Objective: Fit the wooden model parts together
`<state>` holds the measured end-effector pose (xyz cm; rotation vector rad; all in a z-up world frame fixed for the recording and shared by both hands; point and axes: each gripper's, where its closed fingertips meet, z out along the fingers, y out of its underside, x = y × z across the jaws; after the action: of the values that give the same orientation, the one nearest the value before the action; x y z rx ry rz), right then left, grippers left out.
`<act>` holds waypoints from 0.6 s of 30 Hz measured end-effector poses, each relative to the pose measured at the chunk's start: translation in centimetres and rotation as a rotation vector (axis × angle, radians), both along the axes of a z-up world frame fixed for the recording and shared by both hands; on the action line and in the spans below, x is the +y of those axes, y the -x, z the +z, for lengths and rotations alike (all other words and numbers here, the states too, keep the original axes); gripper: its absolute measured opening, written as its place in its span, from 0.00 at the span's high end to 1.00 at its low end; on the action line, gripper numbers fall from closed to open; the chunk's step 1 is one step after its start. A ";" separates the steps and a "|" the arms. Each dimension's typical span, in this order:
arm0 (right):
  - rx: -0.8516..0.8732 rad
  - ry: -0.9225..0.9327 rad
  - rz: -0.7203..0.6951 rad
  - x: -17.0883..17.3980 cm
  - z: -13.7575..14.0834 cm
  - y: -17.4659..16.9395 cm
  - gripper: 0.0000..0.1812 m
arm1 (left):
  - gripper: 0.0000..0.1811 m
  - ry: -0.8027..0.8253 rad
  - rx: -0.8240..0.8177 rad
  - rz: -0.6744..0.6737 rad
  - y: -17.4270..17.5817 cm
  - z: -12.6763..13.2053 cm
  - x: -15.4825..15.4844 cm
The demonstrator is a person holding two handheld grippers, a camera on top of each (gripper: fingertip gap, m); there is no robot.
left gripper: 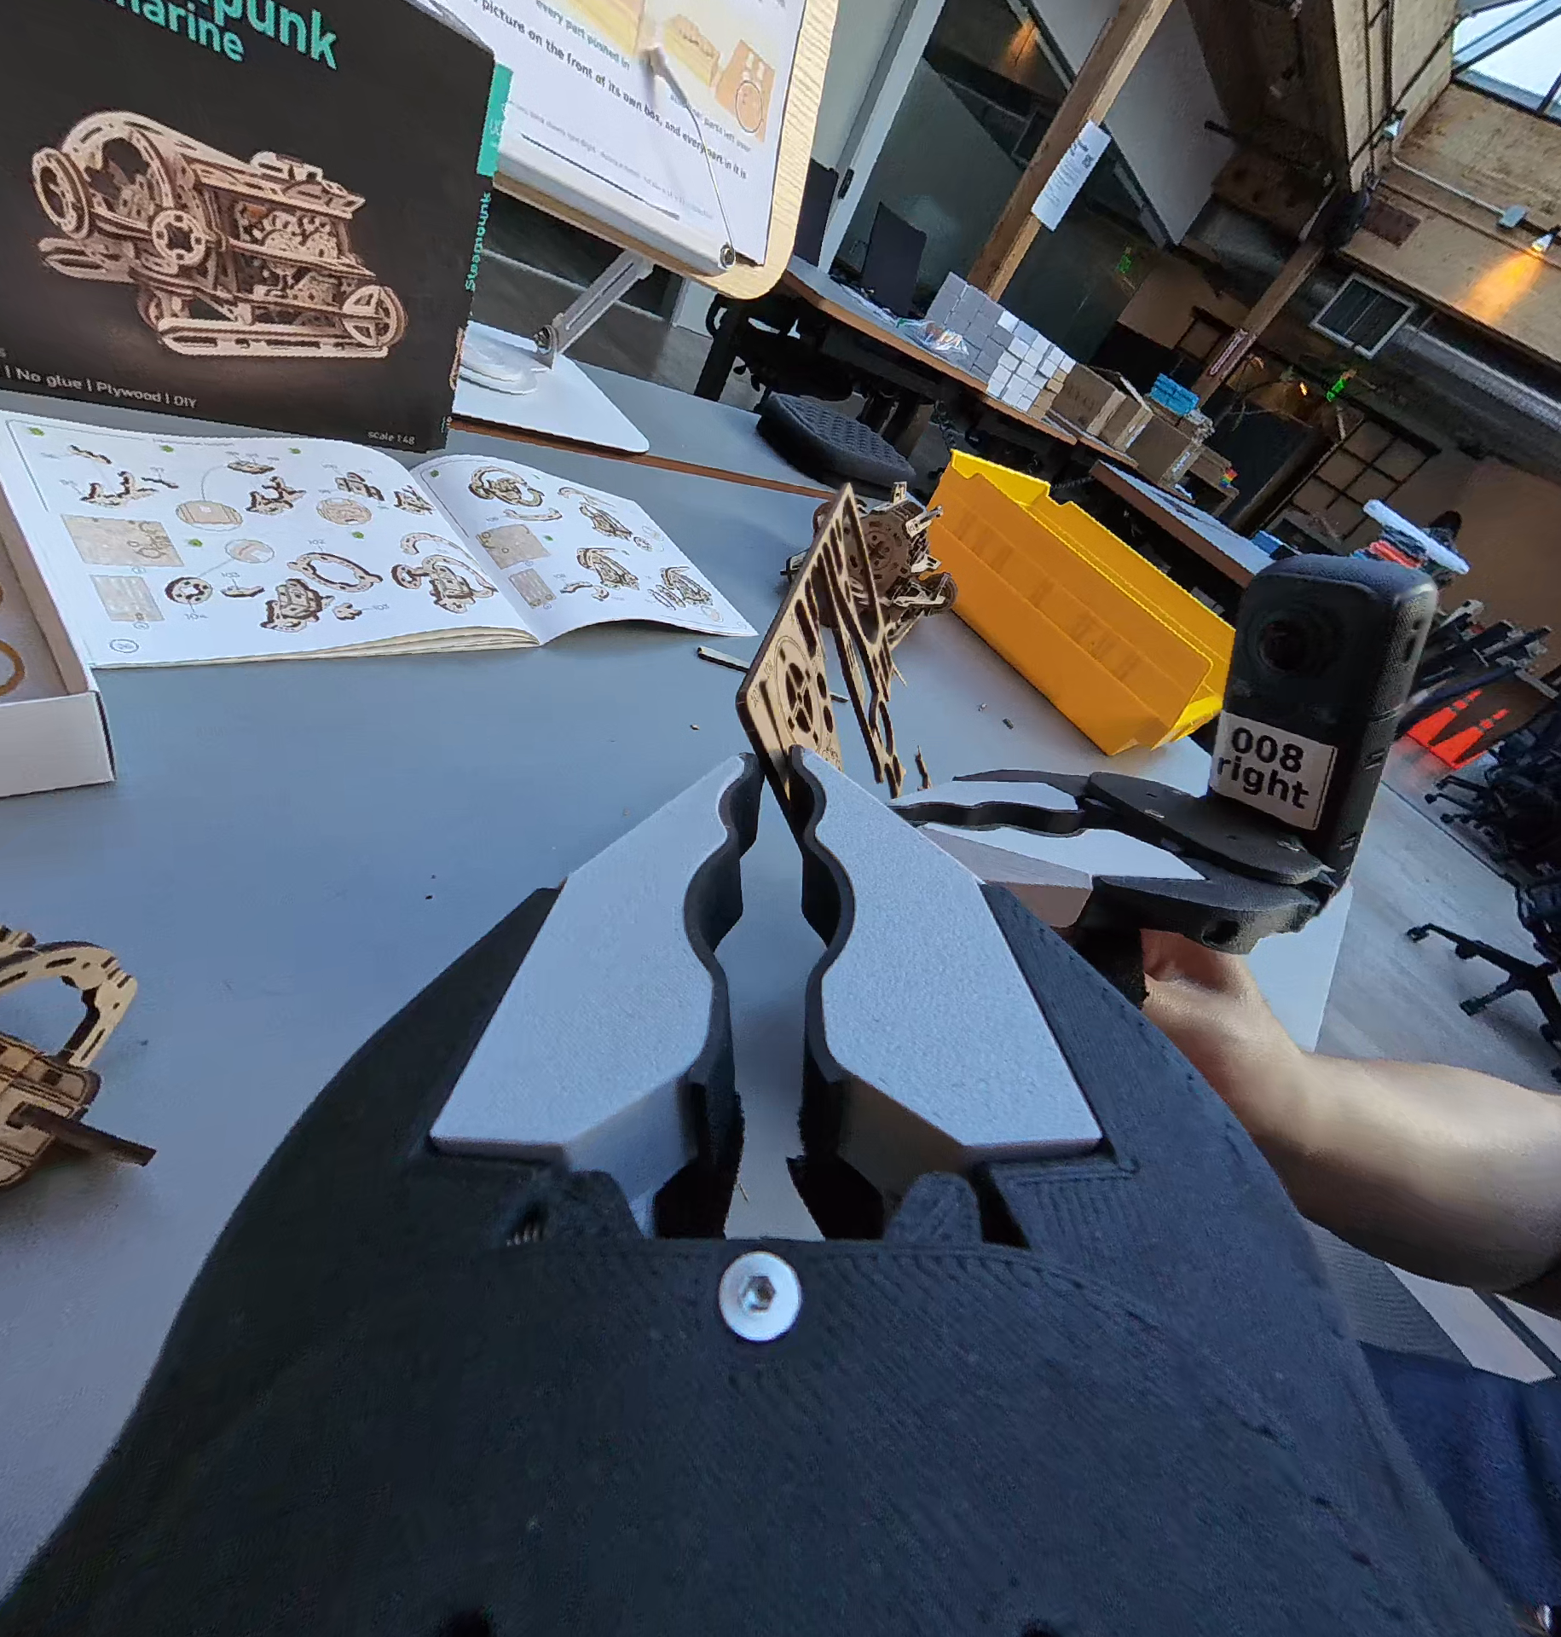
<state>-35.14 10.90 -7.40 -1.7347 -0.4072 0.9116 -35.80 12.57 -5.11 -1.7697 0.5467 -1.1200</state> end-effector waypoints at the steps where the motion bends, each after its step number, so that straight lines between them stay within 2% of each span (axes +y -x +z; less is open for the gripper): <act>1: -0.005 -0.002 0.001 0.0 0.0 0.0 0.97 | 0.98 0.008 -0.007 -0.006 0.0 0.0 0.0; 8: 0.010 0.130 0.079 -0.9 -1.1 -0.2 0.96 | 1.00 0.202 -0.145 -0.138 -0.1 -1.2 -0.9; 13: -0.208 0.166 0.145 -2.5 -2.3 -1.3 0.90 | 0.99 0.222 -0.125 -0.203 -0.6 -2.6 -1.3; 16: -0.361 0.058 0.214 -3.0 -0.4 -2.2 0.81 | 0.99 0.245 -0.124 -0.281 -1.4 -3.1 -2.2; 18: -0.474 -0.043 0.257 -2.0 1.3 -2.6 0.76 | 0.99 0.239 -0.076 -0.336 -2.1 -3.9 -3.2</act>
<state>-32.53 8.91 -6.07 -1.8811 -0.9708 0.6526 -33.67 9.33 -8.98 -1.8729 0.7058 -1.5324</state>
